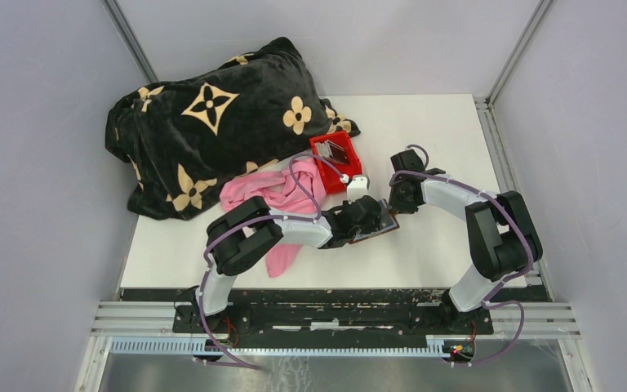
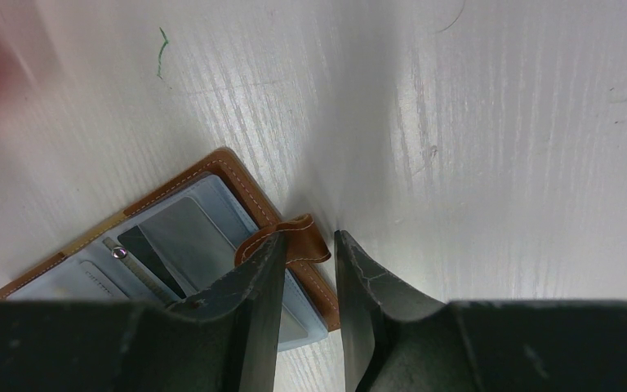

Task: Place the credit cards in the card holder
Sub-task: Insert the credit card into the card holder.

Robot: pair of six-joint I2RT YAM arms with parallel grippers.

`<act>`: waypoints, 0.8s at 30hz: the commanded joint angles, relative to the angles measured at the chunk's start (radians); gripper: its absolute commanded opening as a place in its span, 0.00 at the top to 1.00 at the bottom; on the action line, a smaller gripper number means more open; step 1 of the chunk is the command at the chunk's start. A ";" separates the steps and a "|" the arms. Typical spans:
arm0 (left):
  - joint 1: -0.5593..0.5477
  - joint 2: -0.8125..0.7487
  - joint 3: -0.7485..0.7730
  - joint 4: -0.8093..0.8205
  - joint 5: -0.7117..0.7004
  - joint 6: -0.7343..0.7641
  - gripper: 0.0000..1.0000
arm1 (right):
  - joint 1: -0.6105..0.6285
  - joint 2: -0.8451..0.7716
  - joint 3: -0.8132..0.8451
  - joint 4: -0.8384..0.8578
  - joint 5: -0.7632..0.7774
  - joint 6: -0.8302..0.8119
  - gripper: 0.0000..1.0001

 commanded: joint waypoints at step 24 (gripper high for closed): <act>0.000 -0.142 0.003 0.025 -0.114 0.133 0.91 | 0.002 -0.077 0.012 -0.043 0.088 0.007 0.36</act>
